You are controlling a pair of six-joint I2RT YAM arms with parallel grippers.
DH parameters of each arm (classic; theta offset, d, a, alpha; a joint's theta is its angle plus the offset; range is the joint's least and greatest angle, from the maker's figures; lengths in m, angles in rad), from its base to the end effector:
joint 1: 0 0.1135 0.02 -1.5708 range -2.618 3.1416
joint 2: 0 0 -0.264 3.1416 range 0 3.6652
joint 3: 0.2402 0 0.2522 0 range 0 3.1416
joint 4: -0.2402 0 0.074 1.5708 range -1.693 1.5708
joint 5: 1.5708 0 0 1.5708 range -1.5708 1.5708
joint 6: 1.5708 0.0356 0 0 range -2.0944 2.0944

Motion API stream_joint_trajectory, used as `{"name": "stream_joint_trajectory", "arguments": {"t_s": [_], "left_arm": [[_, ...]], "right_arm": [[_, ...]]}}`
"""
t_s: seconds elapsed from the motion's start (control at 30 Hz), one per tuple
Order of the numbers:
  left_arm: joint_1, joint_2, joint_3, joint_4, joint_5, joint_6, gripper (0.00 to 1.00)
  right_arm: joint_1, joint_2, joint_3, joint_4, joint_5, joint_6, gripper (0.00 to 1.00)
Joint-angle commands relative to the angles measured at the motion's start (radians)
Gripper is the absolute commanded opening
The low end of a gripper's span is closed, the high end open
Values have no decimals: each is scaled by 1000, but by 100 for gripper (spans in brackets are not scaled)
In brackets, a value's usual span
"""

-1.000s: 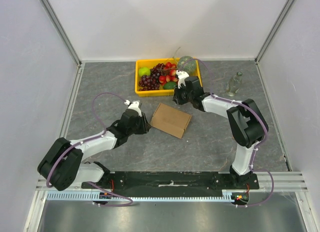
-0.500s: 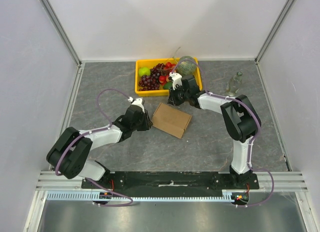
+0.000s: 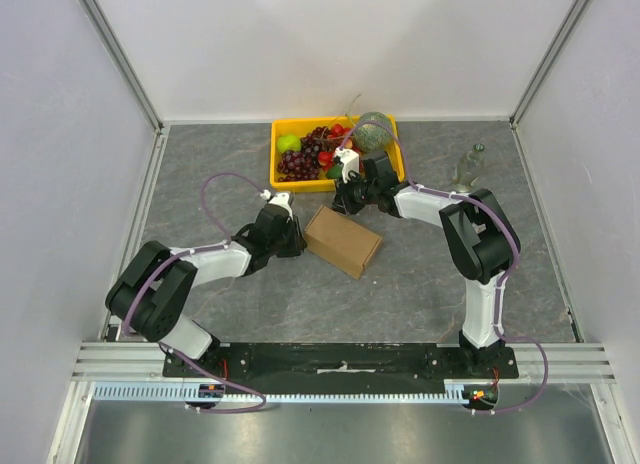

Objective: Fold the paper box

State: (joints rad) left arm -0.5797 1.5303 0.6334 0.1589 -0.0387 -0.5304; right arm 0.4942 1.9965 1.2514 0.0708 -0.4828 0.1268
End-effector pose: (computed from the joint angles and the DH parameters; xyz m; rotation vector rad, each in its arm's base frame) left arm 0.2435 -0.1578 0.1496 0.0381 2.3649 -0.5123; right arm 0.3726 0.2195 0.1661 -0.6829 2.1955 0.8708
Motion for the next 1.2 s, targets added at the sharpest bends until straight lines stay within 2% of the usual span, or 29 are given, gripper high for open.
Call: {"name": "stream_joint_trajectory", "arguments": {"t_s": [0.0, 0.23, 0.47, 0.57, 0.67, 0.77, 0.93, 1.17], "left_arm": [[6, 27, 49, 54, 29, 38, 34], [7, 51, 71, 45, 34, 50, 32], [14, -77, 3, -53, -29, 26, 28], [12, -165, -47, -81, -41, 1, 27], [11, -242, -92, -70, 15, -35, 27], [-12, -283, -118, -41, 83, -63, 19], [-101, -262, -104, -29, 77, -88, 2], [-245, -113, -28, -16, 54, -109, 2]], "right_arm": [[12, 15, 33, 4, -72, -13, 19], [12, 4, 16, 12, -80, 5, 19], [7, -97, -46, -97, 291, 30, 18], [7, -152, -90, -147, 397, 27, 18], [6, -198, -138, -201, 463, 20, 19], [7, -245, -188, -241, 471, 17, 19], [7, -275, -248, -287, 391, 13, 17], [9, -338, -348, -276, 308, 65, 12]]}}
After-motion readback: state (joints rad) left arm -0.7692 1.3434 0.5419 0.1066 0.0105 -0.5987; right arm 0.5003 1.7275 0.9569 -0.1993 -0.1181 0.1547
